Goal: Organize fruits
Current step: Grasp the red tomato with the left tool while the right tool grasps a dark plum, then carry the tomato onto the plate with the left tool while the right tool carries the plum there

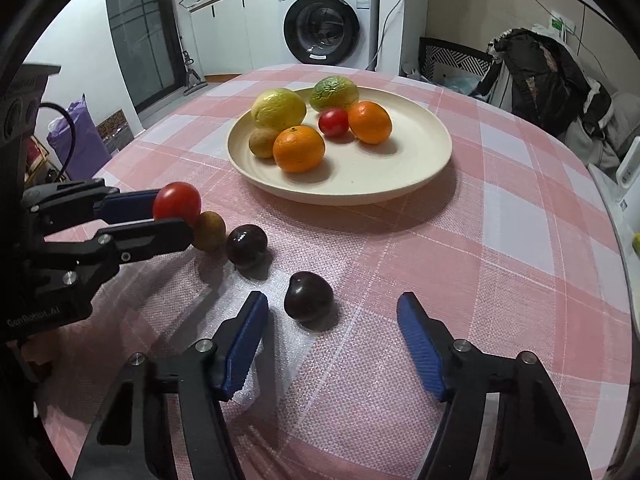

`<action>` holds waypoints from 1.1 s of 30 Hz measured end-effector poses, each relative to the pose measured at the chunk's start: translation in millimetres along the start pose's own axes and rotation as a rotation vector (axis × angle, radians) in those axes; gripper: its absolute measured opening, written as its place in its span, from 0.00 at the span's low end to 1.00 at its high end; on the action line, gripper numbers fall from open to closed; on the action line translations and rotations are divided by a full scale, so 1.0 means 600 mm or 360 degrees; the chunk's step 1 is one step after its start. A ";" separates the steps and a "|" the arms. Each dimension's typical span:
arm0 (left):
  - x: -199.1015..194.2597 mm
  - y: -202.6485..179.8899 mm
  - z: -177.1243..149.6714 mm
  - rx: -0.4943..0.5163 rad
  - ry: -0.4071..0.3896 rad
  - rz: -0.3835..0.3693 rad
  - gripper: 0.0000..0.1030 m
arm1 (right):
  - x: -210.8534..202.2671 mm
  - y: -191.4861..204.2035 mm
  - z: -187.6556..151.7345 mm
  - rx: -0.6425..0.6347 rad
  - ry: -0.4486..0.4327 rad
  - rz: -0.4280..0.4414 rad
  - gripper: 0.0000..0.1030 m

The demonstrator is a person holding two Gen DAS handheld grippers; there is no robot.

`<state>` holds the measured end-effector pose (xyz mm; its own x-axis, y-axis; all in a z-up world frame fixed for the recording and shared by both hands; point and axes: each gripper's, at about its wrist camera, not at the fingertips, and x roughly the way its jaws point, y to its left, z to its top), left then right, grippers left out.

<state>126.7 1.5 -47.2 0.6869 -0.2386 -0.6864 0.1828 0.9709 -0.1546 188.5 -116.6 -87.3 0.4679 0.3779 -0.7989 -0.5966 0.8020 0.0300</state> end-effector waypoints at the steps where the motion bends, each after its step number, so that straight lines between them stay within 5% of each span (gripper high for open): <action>1: 0.000 0.000 0.001 -0.0001 -0.0002 0.0002 0.26 | 0.000 0.002 0.000 -0.0011 -0.0002 -0.0008 0.60; 8: -0.002 0.005 0.001 -0.0017 -0.0012 0.0012 0.26 | -0.004 0.013 0.001 -0.0053 -0.0018 0.0008 0.36; 14: -0.007 0.008 0.001 -0.0023 -0.0024 0.0018 0.26 | -0.003 0.016 0.001 -0.0072 -0.0034 0.0024 0.26; 33: -0.029 0.011 0.007 -0.0052 -0.0120 0.0039 0.26 | -0.037 0.001 0.012 -0.0008 -0.0203 0.0042 0.23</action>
<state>118.9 12.1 -33.5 0.7424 -0.2144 -0.6348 0.1430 0.9763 -0.1624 182.6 -121.4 -65.3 0.5309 0.4550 -0.7149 -0.6130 0.7887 0.0467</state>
